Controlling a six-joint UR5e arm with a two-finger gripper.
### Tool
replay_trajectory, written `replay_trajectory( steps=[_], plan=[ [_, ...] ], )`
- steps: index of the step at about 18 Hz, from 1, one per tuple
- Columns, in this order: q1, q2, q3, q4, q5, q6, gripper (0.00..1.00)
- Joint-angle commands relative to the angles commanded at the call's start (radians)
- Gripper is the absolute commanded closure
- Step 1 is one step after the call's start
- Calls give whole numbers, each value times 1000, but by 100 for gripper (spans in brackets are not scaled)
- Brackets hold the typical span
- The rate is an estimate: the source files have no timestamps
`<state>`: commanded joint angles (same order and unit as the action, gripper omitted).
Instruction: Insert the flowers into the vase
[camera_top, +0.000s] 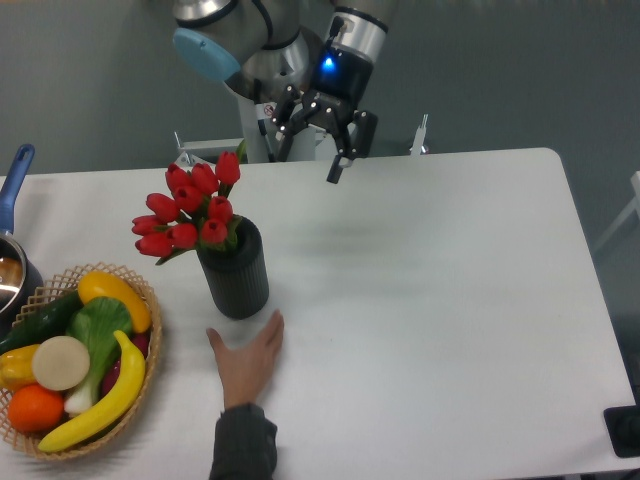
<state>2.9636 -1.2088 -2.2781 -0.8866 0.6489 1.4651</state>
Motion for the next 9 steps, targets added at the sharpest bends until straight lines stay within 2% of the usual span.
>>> replay_trajectory(
  steps=[2,6,9],
  plan=[
    [3,-6,35,-5,15,-18,0],
    [-2,-21,115,-29,207,-25,0],
    [-3,-63,205,-74,222,-25,0]
  ],
)
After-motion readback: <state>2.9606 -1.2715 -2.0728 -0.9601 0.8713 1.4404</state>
